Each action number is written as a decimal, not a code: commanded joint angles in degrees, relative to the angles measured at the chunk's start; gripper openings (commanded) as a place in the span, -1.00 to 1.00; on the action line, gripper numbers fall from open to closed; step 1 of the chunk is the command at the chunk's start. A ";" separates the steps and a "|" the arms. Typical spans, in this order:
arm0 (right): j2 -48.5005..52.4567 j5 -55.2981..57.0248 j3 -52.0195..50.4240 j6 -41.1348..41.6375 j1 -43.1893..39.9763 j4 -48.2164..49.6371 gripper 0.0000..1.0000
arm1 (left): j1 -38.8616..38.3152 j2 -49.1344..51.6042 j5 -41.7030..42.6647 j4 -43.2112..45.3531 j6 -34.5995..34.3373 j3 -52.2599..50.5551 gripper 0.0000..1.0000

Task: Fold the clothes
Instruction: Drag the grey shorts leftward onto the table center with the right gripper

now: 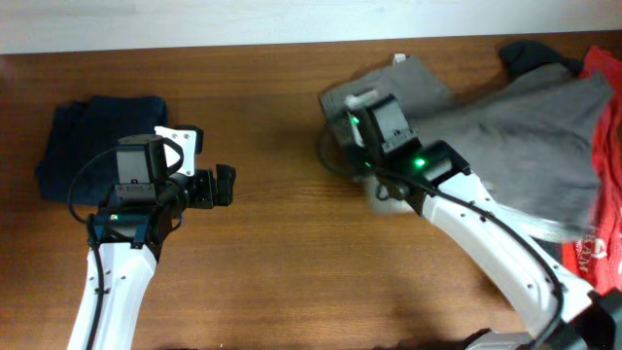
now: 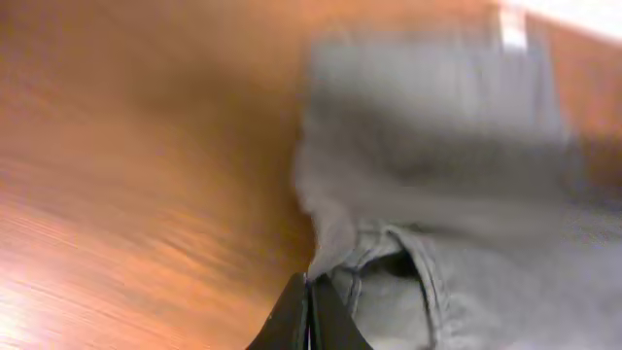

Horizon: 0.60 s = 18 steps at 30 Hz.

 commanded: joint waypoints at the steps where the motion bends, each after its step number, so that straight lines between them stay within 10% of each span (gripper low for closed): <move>1: 1.60 -2.12 3.76 -1.64 3.32 -0.31 -0.91 | -0.17 0.15 0.66 0.15 0.04 1.09 0.99; 6: 3.65 -3.39 3.15 -1.64 4.26 -4.07 0.32 | -0.17 0.15 0.66 0.15 0.07 1.09 0.98; 18: 4.15 16.02 3.17 10.34 -2.62 -17.53 0.57 | -1.25 0.66 2.34 0.09 0.02 1.07 0.98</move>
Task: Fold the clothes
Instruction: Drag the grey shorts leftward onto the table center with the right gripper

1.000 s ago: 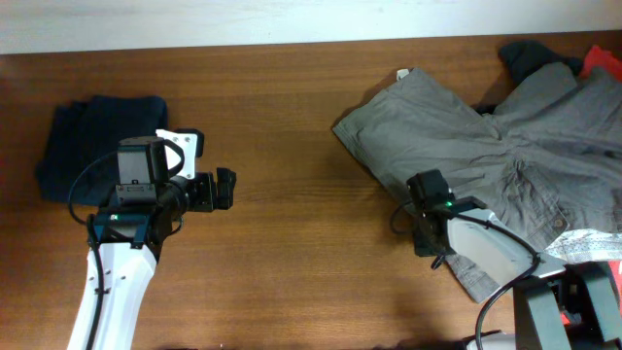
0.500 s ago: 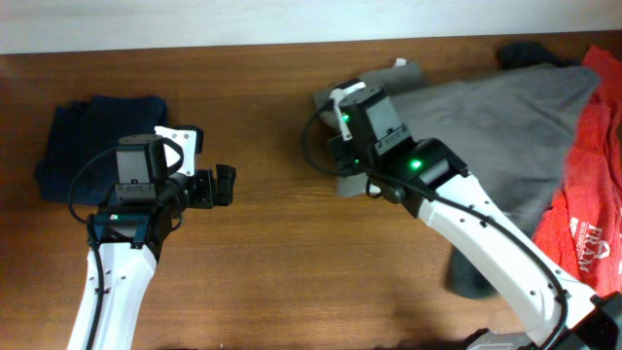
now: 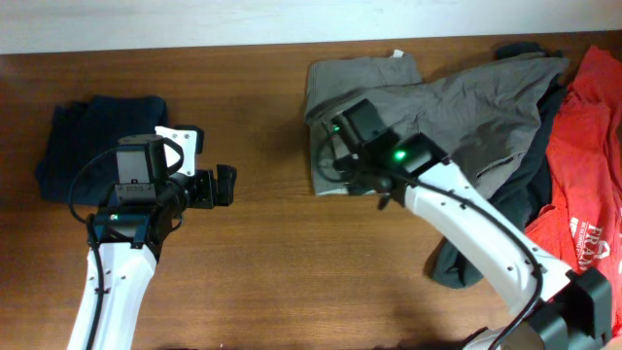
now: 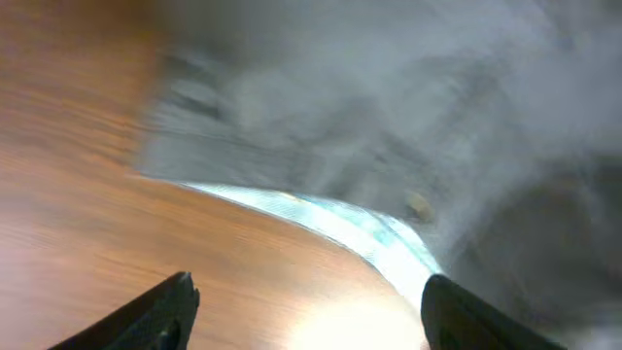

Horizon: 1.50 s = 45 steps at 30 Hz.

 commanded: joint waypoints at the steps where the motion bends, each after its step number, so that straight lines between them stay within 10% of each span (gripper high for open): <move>1: -0.46 8.83 0.02 7.69 -4.90 -3.58 0.57 | -1.68 1.01 1.66 0.15 0.02 1.05 0.99; 16: -0.44 -4.94 -3.26 9.75 -28.37 -15.32 0.59 | -16.79 23.39 8.90 16.02 -6.38 1.05 0.98; 33: -0.44 -6.21 -3.72 7.96 -30.97 -16.79 0.61 | -26.18 41.57 10.03 34.42 -16.50 1.05 0.96; 35: -0.44 -6.21 -3.72 7.96 -30.97 -16.76 0.60 | -26.18 42.66 10.05 34.42 -16.92 1.05 0.66; 40: -0.44 -5.97 -3.69 7.96 -30.97 -16.48 0.60 | -26.16 42.75 10.29 34.01 -17.90 1.22 -0.91; 45: -0.44 -5.99 -3.69 7.91 -31.69 -16.31 0.61 | -23.02 39.34 9.53 27.47 -17.84 2.43 -0.99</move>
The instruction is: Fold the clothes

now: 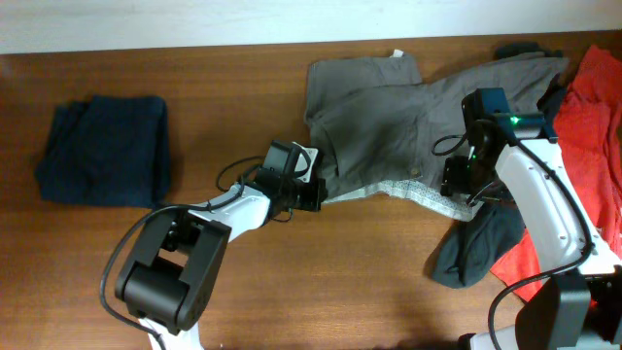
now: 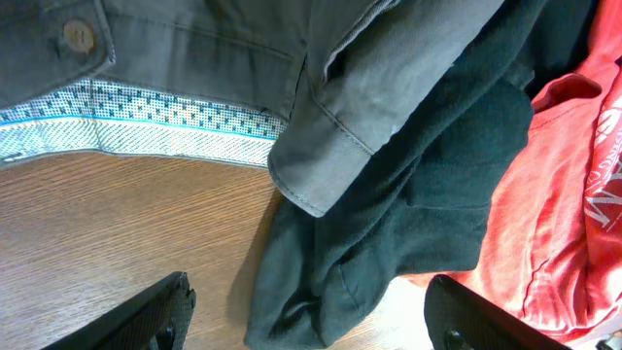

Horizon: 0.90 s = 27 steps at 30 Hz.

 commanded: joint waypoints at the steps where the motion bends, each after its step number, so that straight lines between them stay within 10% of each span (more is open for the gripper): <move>1: -0.44 0.13 -0.13 0.15 -1.16 -0.11 0.61 | 4.42 -3.45 -1.79 -6.84 -0.52 1.46 -0.99; 8: -0.44 -0.11 -0.13 -1.27 -3.87 -0.72 0.61 | 24.15 -14.99 -8.90 -13.92 2.38 13.20 -0.98; 9: -0.44 -0.09 -0.13 -1.29 -3.89 -0.72 0.61 | 25.77 -15.04 -8.63 -13.97 2.40 14.51 -0.68; 11: -0.44 -0.09 -0.13 -1.53 -3.89 -0.70 0.61 | 28.13 -15.04 -6.16 -13.99 2.38 15.96 0.93; 22: -0.44 -1.14 -0.42 -7.52 -3.89 -0.66 0.64 | 19.43 -14.86 2.27 -43.43 2.23 14.40 0.98; 27: 0.33 -5.60 -2.64 -8.70 -5.14 1.75 -0.24 | 10.56 -14.86 2.89 -43.89 2.21 12.70 0.98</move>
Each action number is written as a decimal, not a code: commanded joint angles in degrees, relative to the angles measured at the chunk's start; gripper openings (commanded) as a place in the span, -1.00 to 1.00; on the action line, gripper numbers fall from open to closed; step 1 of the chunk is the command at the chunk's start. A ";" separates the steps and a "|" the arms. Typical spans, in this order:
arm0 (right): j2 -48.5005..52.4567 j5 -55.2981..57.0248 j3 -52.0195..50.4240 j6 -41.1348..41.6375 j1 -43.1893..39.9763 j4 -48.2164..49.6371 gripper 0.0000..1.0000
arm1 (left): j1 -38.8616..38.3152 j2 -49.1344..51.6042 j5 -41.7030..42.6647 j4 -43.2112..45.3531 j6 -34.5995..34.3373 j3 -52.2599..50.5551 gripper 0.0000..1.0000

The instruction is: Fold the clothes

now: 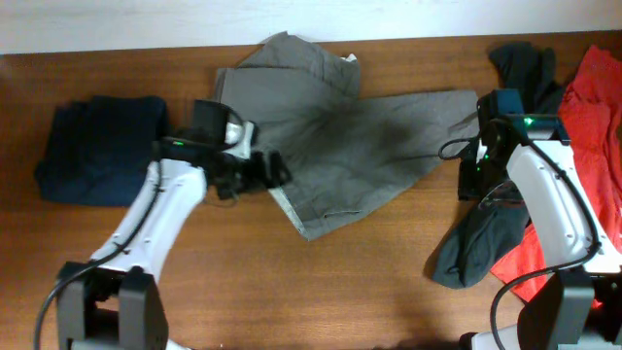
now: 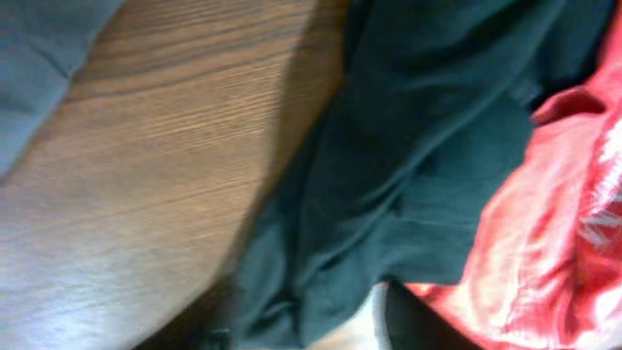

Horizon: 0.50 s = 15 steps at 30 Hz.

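Note:
The grey trousers (image 1: 360,146) lie spread across the middle of the table, one leg reaching right. My left gripper (image 1: 275,170) sits on their left edge by the patterned waistband lining, its fingers closed on the cloth. My right gripper (image 1: 473,185) hovers just off the trousers' right end. In the right wrist view it (image 2: 311,331) is open over a dark green garment (image 2: 408,146), and only a corner of the trousers (image 2: 39,49) shows at top left. The view is blurred.
A folded navy garment (image 1: 102,146) lies at the far left. The dark green garment (image 1: 476,255) trails toward the front on the right, beside a red shirt (image 1: 598,107) at the right edge. Bare wood (image 1: 340,292) fills the front.
The grey trousers have shifted left and lie more spread out, with my left gripper further left on their edge. My right gripper stays by their right end, its fingers closer together.
First my right gripper was shut on the trousers' edge while the left waited by the navy stack. Then the right was open and the trousers lay at the middle. Later the left reached the waistband and the right stood open at the far end; now the trousers sit further left.

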 commanded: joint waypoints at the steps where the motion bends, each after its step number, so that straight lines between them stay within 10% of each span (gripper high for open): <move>1: 0.79 -3.98 -1.86 -1.44 -1.99 1.64 -0.27 | -5.51 0.42 1.66 0.11 0.48 -1.05 0.98; 15: 4.28 -4.17 -3.21 -2.05 -5.73 3.87 -0.14 | -18.40 9.11 2.14 1.16 -8.07 -1.22 0.99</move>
